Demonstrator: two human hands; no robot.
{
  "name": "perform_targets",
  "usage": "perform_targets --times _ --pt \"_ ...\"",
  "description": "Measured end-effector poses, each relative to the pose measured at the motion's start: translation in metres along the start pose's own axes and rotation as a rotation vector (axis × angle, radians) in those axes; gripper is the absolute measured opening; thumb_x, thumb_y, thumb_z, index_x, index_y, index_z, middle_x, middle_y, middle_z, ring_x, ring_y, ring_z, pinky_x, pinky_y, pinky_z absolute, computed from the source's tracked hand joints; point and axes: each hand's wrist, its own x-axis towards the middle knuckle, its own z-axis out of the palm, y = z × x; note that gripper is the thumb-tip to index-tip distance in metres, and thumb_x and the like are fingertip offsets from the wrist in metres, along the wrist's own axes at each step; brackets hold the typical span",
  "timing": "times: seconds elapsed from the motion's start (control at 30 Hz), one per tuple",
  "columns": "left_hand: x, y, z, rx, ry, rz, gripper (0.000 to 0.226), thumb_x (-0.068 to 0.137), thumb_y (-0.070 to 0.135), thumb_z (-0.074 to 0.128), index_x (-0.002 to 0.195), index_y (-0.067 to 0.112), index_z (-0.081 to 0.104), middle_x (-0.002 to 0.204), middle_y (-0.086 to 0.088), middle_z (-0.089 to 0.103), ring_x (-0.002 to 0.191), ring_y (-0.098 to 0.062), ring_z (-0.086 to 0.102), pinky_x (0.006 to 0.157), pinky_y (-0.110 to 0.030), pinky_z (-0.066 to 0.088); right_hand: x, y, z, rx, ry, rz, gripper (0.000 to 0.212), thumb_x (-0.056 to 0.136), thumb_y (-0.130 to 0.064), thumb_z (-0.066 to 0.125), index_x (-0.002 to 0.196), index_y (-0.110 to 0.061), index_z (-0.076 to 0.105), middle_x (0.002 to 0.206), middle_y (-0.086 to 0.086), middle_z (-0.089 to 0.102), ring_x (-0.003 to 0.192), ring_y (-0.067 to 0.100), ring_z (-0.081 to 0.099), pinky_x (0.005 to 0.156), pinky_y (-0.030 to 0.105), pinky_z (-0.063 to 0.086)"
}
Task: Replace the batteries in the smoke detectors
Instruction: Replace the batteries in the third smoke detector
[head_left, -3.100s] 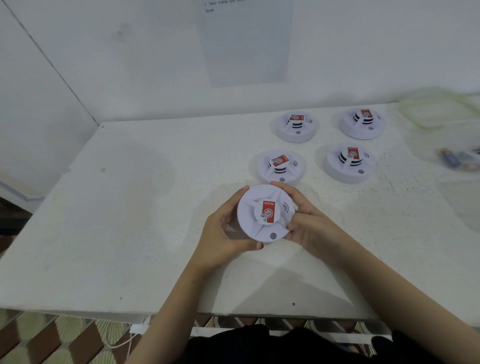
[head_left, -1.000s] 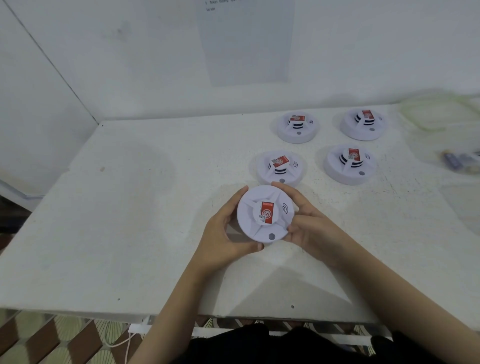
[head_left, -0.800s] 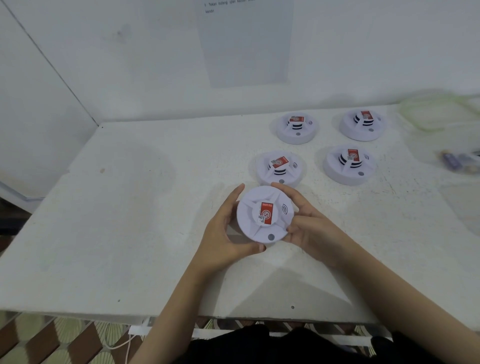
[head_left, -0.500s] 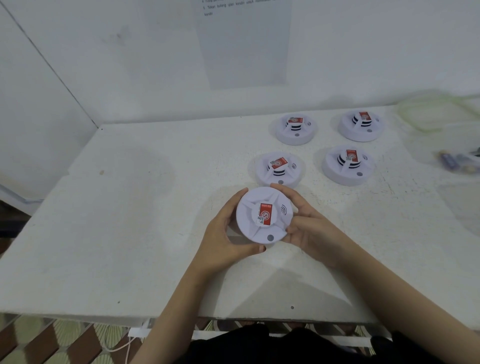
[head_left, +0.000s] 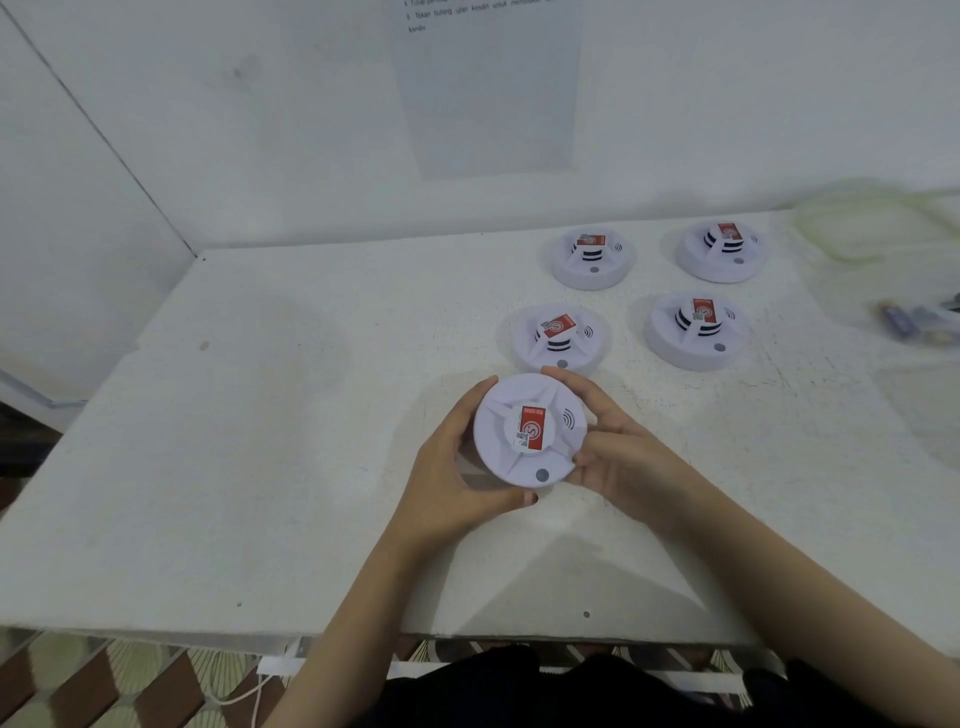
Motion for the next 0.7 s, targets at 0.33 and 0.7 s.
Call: perform_targets --times 0.33,0.7 --pt "0.016 0.012 -0.015 -0.107 0.062 0.05 0.079 0.063 0.025 0.084 0.135 0.018 0.05 0.131 0.004 0.06 0.123 -0.016 0.055 0.099 -0.029 0.048 -0.017 -0.016 -0.012 -0.473 0.311 -0.23 0.031 0.082 -0.021 0.051 0.109 -0.024 0.068 0.096 0.004 0.072 0.081 0.022 0.068 0.072 0.029 0.054" --pt "0.126 -0.004 -0.04 0.037 0.181 -0.026 0.064 0.067 0.02 0.086 0.123 0.03 0.056 0.117 0.019 0.063 0.106 0.006 0.058 0.083 -0.01 0.044 -0.015 0.001 -0.043 -1.328 0.548 -0.419 0.02 0.076 -0.013 0.054 0.086 -0.018 0.071 0.09 -0.011 0.062 0.091 0.004 0.049 0.088 0.001 0.027"
